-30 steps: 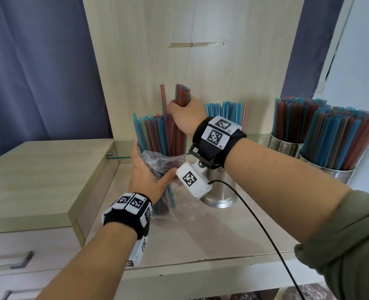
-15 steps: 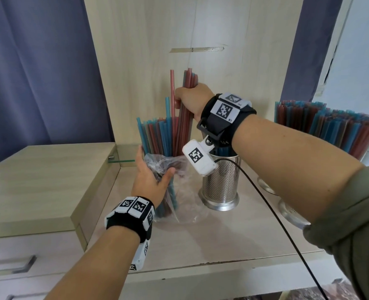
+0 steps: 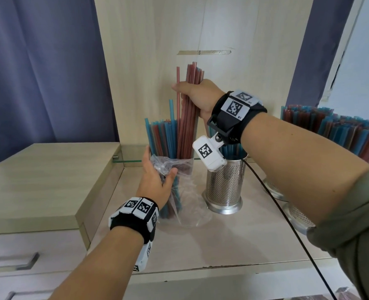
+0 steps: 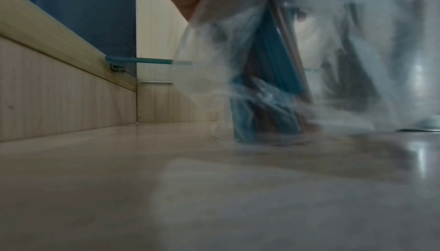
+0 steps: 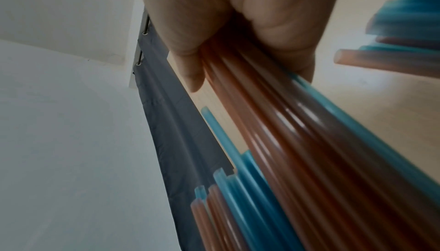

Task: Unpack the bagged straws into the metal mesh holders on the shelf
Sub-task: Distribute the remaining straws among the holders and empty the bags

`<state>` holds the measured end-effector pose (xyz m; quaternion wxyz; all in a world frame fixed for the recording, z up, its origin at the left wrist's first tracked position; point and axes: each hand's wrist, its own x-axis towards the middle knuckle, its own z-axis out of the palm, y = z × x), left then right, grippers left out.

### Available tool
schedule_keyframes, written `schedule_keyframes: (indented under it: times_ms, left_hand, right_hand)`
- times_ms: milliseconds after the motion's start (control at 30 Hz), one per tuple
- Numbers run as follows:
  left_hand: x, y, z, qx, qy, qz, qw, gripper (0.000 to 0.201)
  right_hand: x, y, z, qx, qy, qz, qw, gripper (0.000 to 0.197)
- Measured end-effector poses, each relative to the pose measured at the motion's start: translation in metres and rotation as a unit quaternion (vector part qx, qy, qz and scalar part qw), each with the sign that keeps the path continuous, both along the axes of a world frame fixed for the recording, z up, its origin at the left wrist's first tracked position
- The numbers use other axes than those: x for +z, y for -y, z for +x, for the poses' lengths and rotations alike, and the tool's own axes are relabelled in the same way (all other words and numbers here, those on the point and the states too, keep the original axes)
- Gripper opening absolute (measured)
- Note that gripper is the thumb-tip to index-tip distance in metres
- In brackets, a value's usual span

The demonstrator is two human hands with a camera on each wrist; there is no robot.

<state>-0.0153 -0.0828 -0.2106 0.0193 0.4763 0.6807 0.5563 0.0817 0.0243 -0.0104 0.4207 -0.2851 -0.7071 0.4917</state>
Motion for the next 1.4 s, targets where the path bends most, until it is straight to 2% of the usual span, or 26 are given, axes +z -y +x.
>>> schedule_keyframes:
  times_ms: [100,133,167,267,300,400,467,567,700,767,867,967,1400]
  left_hand:
    - [0.001,0.000,0.001,0.000,0.005,0.004,1.000,0.093]
    - [0.000,0.000,0.000,-0.002,0.007,0.003,1.000,0.093]
    - [0.000,-0.001,-0.001,-0.003,0.008,0.004,1.000,0.093]
    - [-0.001,-0.003,-0.003,-0.002,0.010,0.005,1.000,0.093]
    - [-0.001,-0.003,-0.003,-0.002,0.010,0.006,1.000,0.093]
    - [0.001,-0.002,-0.001,-0.001,0.016,0.009,1.000,0.092]
    - [0.002,0.000,0.001,0.001,0.018,0.010,1.000,0.090]
    - [0.005,0.003,0.005,0.003,0.036,0.011,0.999,0.086]
    - [0.008,0.005,0.008,0.008,0.039,0.003,0.999,0.083]
    - [0.009,0.006,0.008,0.011,0.036,-0.001,0.999,0.083]
    - [0.009,0.005,0.008,0.007,0.040,0.001,0.999,0.083]
    - [0.009,0.005,0.007,0.009,0.041,-0.001,0.999,0.082]
    - [0.008,0.003,0.006,0.018,0.019,-0.023,0.999,0.080]
  right_hand:
    - [0.002,0.002,-0.003,-0.013,0.019,0.003,1.000,0.061]
    - [0.003,0.002,-0.004,-0.022,0.014,0.004,1.000,0.064]
    - [0.003,0.002,-0.006,-0.033,0.006,0.008,0.999,0.059]
    - [0.006,0.002,-0.007,-0.043,-0.010,0.007,0.999,0.019]
    - [0.007,0.002,-0.006,-0.036,-0.030,-0.003,0.999,0.011]
    - [0.016,0.000,0.000,-0.031,-0.119,-0.019,0.992,0.015]
    - [0.027,0.000,0.006,-0.073,-0.144,0.002,0.987,0.017]
    - [0.048,-0.003,0.021,-0.118,-0.188,0.002,0.975,0.009]
    - [0.068,0.003,0.052,-0.094,-0.243,0.004,0.965,0.014]
    - [0.073,0.008,0.071,-0.056,-0.234,0.023,0.970,0.016]
    - [0.080,0.009,0.101,0.009,-0.157,0.060,0.986,0.014]
    - [0.078,0.004,0.120,0.033,-0.108,0.091,0.990,0.012]
    - [0.028,-0.024,0.114,0.096,-0.139,0.060,0.984,0.018]
